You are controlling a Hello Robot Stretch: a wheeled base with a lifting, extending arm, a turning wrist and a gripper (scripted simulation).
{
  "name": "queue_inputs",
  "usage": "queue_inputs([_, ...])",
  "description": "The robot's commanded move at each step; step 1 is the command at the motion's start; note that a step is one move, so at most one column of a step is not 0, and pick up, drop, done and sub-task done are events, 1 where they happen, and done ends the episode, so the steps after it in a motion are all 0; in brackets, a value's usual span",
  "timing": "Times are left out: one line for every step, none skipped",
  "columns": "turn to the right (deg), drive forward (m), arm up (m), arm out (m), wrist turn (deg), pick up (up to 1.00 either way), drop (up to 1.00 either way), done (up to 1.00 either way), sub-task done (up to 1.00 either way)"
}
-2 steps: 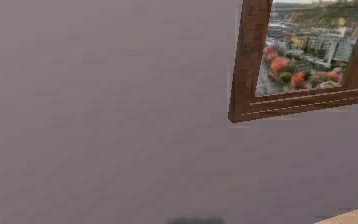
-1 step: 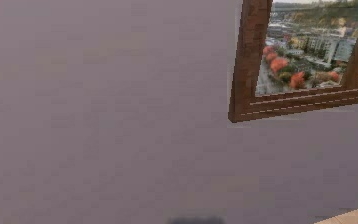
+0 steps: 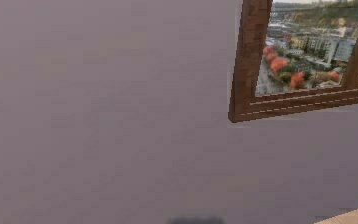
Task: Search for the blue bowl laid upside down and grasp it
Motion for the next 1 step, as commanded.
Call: queue_inputs([0.0, 0.0, 0.0, 0.0, 0.0, 0.0, 0.0, 1.0, 0.0])
